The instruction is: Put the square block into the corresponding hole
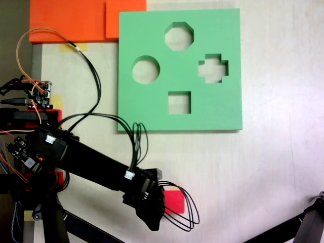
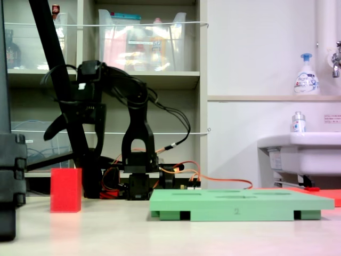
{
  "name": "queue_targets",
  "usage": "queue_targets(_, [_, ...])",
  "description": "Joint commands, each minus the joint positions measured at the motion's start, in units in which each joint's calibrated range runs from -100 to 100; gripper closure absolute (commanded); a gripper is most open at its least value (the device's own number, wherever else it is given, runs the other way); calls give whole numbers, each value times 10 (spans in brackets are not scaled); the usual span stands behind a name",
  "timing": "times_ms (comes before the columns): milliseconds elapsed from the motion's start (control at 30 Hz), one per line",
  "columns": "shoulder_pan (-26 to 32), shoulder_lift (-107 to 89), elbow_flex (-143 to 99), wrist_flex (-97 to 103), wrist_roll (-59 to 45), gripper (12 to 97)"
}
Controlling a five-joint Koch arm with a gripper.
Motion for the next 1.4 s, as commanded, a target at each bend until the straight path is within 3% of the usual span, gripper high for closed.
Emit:
queue_targets(0, [-3,30,43,-33,-1,335])
queue_targets(900, [-2,285,98,77,0,343])
queue_targets(967, [-1,291,98,81,0,403])
queue_targets(1033, [-2,299,97,80,1,567])
queue_targets(1067, [-2,302,97,80,1,609])
queue_targets(1267, [-1,316,97,72,2,730])
queue_targets(1367, [-4,323,96,45,4,854])
